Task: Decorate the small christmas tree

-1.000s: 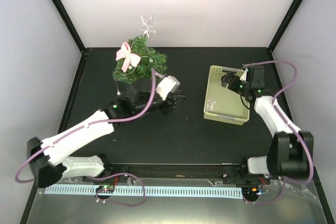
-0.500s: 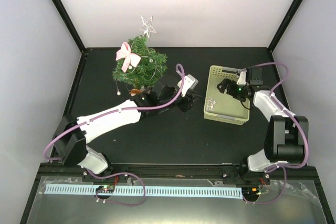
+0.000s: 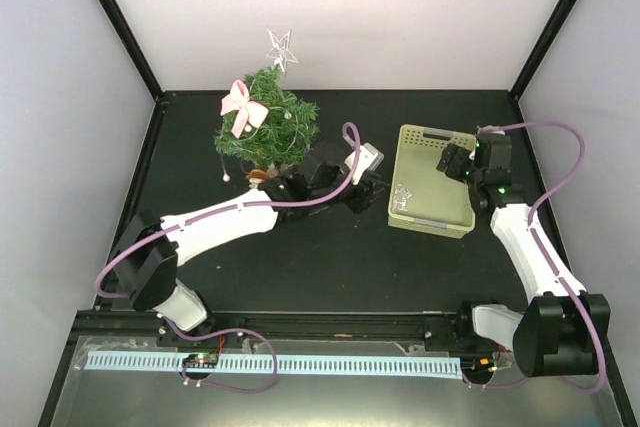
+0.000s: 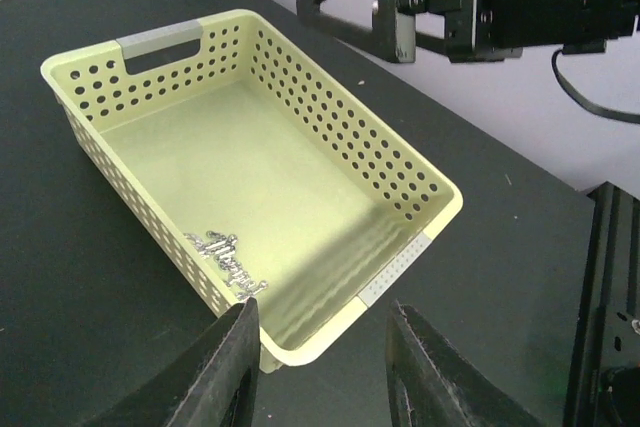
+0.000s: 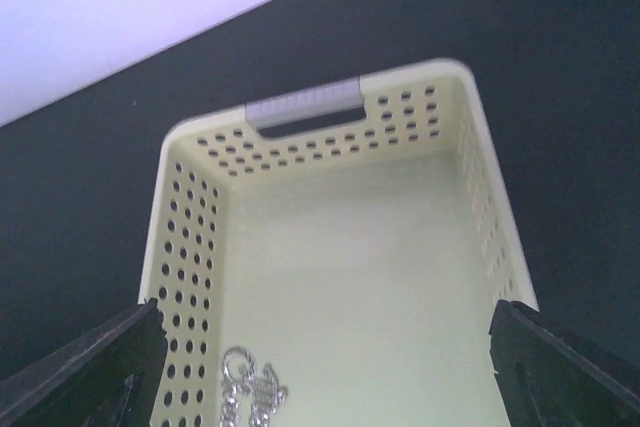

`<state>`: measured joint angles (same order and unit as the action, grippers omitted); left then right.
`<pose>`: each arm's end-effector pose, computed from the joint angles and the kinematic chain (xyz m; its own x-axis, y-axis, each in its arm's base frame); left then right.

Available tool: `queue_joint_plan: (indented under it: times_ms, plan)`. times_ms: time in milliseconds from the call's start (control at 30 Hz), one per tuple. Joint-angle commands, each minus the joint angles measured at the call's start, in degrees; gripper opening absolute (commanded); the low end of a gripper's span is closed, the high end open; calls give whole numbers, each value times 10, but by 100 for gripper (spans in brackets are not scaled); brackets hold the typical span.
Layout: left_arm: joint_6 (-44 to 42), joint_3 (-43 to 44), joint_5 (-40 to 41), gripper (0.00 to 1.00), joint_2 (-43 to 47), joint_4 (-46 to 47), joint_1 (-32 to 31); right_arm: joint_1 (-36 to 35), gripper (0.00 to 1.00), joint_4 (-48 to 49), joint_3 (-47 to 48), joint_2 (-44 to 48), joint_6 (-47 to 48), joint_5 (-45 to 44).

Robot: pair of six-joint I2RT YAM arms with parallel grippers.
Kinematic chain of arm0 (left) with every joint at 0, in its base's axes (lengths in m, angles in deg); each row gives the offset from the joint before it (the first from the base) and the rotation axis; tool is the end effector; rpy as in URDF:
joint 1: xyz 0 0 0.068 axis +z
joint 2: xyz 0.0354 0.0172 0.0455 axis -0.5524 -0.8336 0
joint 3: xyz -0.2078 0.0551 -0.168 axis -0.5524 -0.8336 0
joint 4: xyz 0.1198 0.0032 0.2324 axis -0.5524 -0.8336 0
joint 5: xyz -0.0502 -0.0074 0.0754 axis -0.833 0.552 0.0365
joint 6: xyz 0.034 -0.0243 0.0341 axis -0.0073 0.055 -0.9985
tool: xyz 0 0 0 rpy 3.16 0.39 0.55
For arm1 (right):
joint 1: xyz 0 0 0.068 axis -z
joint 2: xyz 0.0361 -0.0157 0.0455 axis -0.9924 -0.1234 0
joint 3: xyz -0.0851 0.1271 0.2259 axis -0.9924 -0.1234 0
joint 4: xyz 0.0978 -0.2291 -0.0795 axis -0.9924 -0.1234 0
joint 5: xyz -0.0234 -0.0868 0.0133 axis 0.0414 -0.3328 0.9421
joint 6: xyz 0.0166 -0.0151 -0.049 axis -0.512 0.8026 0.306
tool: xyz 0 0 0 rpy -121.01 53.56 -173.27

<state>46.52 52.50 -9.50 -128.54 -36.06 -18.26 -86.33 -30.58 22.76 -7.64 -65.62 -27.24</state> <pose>0.2194 -0.2905 0.2937 -0.4377 0.2162 -0.8727 0.8101 0.5159 -0.2785 0.2558 0.0134 0.2783 -0.5261 0.3915 -0.7550 0.2284 0.9202 0.3180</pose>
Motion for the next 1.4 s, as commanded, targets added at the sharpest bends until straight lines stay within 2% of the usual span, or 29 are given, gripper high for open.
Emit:
queue_joint_plan:
  times_ms: [0, 133, 233, 300, 400, 467, 800, 933, 1367]
  plan:
    - [0, 34, -2, 35, -31, 19, -2, 1, 89, 29, -20, -2, 13, 23]
    - [37, 45, -13, 31, -74, 18, 5, 0, 89, 16, -14, -30, 12, 88]
    - [45, 47, -28, 30, -99, 24, 6, 0, 74, 48, -40, -46, -1, 144]
    - [47, 47, -30, 29, -117, 31, 6, -1, 70, 74, -58, -66, -21, 178]
    - [53, 49, -34, 28, -139, 35, 6, -1, 57, 97, -67, -107, -34, 202]
    - [59, 47, -42, 26, -149, 44, 6, -1, 51, 110, -67, -138, -40, 208]
    - [80, 56, -56, 25, -191, 60, 5, -1, 47, 149, -32, -287, -60, 255]
    - [80, 59, -61, 24, -205, 60, 5, -1, 47, 167, -28, -310, -61, 256]
    - [74, 74, -65, 18, -247, 43, 5, -24, 48, 142, -10, -363, -85, 273]
